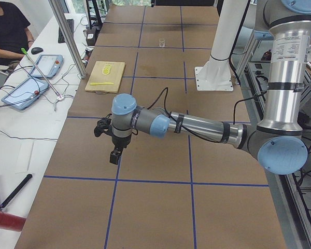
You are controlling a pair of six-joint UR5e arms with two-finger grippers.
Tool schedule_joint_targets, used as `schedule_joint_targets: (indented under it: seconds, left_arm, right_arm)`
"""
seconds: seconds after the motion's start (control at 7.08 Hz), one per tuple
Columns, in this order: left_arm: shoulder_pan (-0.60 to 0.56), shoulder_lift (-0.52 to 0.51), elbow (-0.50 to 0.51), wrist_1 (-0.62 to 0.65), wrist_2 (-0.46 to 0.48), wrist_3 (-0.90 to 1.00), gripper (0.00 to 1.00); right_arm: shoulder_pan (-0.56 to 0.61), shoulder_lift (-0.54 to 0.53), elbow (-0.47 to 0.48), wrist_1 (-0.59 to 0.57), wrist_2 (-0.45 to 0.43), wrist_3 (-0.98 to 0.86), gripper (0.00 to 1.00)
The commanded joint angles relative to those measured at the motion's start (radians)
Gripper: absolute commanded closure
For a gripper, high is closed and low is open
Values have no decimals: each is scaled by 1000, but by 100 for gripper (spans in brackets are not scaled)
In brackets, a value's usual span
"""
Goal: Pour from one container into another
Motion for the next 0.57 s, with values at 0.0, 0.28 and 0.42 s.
schedule_joint_targets:
  seconds: [0.0,0.28,0.42]
  left_arm:
    - [5,37,-1,12,-76,6,0]
    - [5,42,-2,11,-92,7,0]
    - [6,57,-2,11,-93,9,0]
  right_arm:
    - [-6,68,11,-204,7,-180,0]
    - [28,103,17,-325,-44,-307,0]
    - [31,106,20,-317,-96,-297,0]
